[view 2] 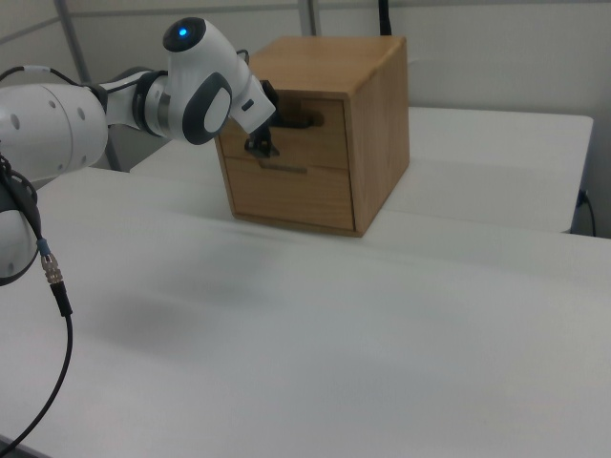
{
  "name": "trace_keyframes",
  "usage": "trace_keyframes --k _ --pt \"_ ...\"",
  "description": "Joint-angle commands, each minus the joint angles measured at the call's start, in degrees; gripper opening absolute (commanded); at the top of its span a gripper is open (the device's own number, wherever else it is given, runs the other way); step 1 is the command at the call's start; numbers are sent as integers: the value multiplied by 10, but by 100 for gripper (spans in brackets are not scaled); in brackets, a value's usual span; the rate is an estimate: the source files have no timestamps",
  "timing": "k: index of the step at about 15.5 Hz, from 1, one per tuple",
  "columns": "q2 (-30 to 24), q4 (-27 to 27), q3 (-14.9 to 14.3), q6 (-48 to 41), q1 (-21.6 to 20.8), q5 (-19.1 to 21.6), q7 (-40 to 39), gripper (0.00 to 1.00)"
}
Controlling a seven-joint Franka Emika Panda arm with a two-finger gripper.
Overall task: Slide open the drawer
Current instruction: 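Close the gripper on the black drawer handle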
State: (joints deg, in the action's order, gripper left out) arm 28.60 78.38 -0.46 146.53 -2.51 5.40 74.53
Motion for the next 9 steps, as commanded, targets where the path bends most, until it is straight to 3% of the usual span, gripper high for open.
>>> trace_keyframes --k 1,2,3,9 --pt "7 -6 -2 2 -4 4 3 16" --pt "5 -5 -2 2 -5 3 0 5" --pt "1 -3 -2 0 -5 3 -8 0" --pt "-50 44 7 -25 -4 1 -40 0"
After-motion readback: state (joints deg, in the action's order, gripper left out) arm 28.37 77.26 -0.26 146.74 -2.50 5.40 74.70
